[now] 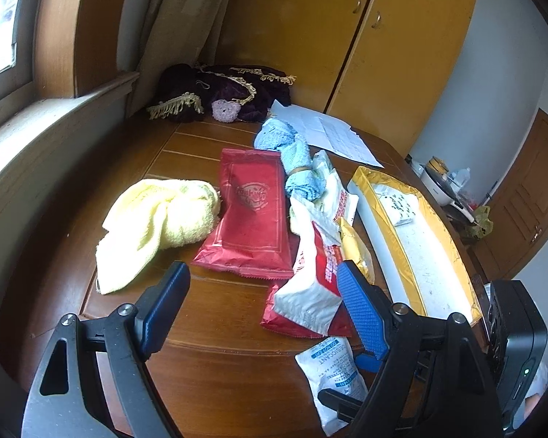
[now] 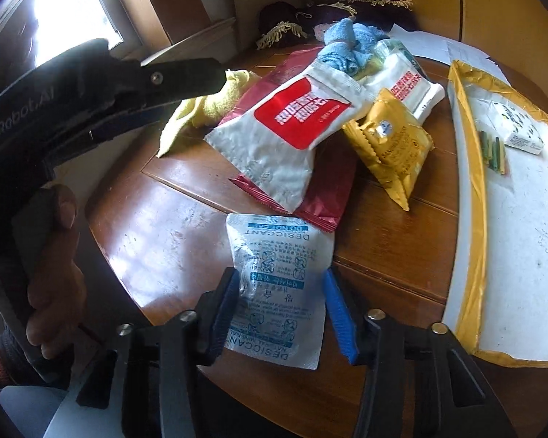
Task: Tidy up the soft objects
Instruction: 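Lower the right gripper onto the white desiccant packet and close on it, then carry the desiccant packet with the right gripper while the left gripper grasps the white-red wipe pack, then lower both held packets into the tray and open both grippers, then close the right gripper on the yellow cracker packet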
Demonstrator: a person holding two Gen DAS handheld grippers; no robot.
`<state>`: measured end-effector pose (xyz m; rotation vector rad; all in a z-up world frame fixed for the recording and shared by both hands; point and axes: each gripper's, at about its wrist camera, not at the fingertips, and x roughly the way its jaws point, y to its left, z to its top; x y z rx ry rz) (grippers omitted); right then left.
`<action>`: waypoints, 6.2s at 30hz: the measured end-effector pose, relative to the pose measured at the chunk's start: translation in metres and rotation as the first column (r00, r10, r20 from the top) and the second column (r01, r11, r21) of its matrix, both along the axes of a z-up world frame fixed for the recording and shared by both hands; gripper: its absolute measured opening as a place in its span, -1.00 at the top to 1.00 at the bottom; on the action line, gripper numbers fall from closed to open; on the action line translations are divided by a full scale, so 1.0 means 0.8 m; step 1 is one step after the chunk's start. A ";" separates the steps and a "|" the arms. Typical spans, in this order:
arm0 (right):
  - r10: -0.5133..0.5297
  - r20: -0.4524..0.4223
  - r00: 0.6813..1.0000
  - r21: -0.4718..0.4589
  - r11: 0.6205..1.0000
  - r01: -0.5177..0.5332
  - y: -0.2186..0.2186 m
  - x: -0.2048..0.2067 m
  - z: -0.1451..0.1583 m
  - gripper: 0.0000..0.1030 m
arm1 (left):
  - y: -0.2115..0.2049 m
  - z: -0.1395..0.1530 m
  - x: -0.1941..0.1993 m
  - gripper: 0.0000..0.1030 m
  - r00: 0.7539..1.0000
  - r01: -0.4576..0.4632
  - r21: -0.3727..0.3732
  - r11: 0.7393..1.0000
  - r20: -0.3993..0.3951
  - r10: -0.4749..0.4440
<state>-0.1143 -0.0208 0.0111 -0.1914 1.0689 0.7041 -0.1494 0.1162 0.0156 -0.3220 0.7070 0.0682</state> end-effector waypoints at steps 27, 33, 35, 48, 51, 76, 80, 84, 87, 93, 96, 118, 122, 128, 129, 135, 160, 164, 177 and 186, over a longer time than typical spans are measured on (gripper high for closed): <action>-0.005 -0.006 1.000 0.087 0.996 0.006 -0.039 -0.009 0.005 0.37 | -0.082 -0.049 0.066 -0.08 0.966 0.205 0.279 0.938 -0.210 -0.148; 0.008 -0.010 1.000 0.123 0.992 -0.007 -0.040 -0.013 0.007 0.44 | -0.062 -0.034 0.044 0.13 0.978 0.177 0.160 0.971 -0.138 -0.155; 0.019 -0.004 1.000 0.133 0.991 -0.018 -0.040 -0.015 0.010 0.47 | -0.055 -0.028 0.038 0.13 0.983 0.159 0.137 0.978 -0.112 -0.144; -0.022 0.131 0.991 0.338 0.941 -0.024 -0.085 -0.030 0.064 0.48 | -0.018 0.030 0.011 0.14 0.987 0.095 -0.156 0.983 0.140 -0.073; -0.081 0.134 0.988 0.361 0.932 0.027 -0.108 -0.019 0.076 0.48 | -0.029 0.042 0.017 0.14 0.980 0.130 -0.189 0.973 0.173 -0.097; -0.527 0.097 0.844 0.186 0.843 0.505 -0.230 0.099 0.031 0.48 | -0.161 0.018 0.097 0.14 0.937 0.348 -0.160 0.924 0.085 -0.338; -0.539 0.007 0.842 0.188 0.828 0.528 -0.221 0.093 0.008 0.47 | -0.177 0.008 0.106 0.14 0.931 0.364 -0.154 0.918 0.061 -0.359; -0.523 -0.006 0.852 0.190 0.836 0.515 -0.198 0.073 0.006 0.47 | -0.177 -0.001 0.108 0.14 0.934 0.356 -0.152 0.922 0.041 -0.354; -0.508 -0.013 0.861 0.206 0.842 0.499 -0.193 0.070 0.006 0.47 | -0.175 -0.008 0.112 0.14 0.936 0.350 -0.164 0.922 0.022 -0.351; -0.561 0.011 0.828 0.190 0.814 0.549 -0.211 0.076 0.006 0.47 | -0.184 -0.009 0.114 0.14 0.932 0.361 -0.141 0.922 0.021 -0.362; -0.568 0.036 0.822 0.172 0.814 0.555 -0.213 0.079 0.009 0.47 | -0.191 -0.010 0.118 0.14 0.929 0.368 -0.134 0.920 0.018 -0.369; -0.615 0.017 0.788 0.219 0.772 0.597 -0.243 0.078 0.025 0.15 | -0.188 -0.018 0.122 -0.29 0.908 0.411 -0.232 0.881 0.018 -0.419; -0.604 0.077 0.793 0.283 0.776 0.564 -0.233 0.061 0.051 -0.25 | -0.154 -0.003 0.100 -0.43 0.936 0.352 -0.238 0.905 0.066 -0.346; -0.495 0.117 0.861 0.349 0.832 0.431 -0.186 0.049 0.079 -0.29 | -0.090 0.007 0.068 -0.43 0.978 0.197 -0.185 0.963 0.098 -0.181; -0.465 0.122 0.877 0.351 0.847 0.400 -0.174 0.049 0.080 -0.29 | -0.080 0.005 0.068 -0.43 0.983 0.174 -0.175 0.969 0.096 -0.159; -0.302 0.104 0.948 0.339 0.907 0.251 -0.098 0.048 0.068 -0.29 | -0.029 -0.010 0.055 -0.43 0.997 0.059 -0.156 0.986 0.064 -0.049; -0.278 0.050 0.959 0.134 0.954 0.269 -0.010 0.094 0.035 -0.06 | 0.024 -0.025 0.042 -0.43 0.999 -0.014 -0.209 0.978 0.045 0.024; -0.308 0.074 0.949 0.037 0.951 0.306 0.005 0.103 0.026 -0.09 | 0.024 -0.024 0.044 -0.43 0.999 -0.016 -0.199 0.980 0.042 0.025; -0.298 0.167 0.940 -0.110 0.942 0.318 0.024 0.097 0.017 0.10 | 0.040 -0.011 0.069 -0.43 0.997 -0.078 -0.025 0.997 0.015 0.078; -0.290 0.167 0.942 -0.060 0.951 0.303 0.017 0.087 0.020 0.16 | 0.112 -0.036 0.074 -0.43 0.972 -0.235 -0.104 0.967 -0.058 0.230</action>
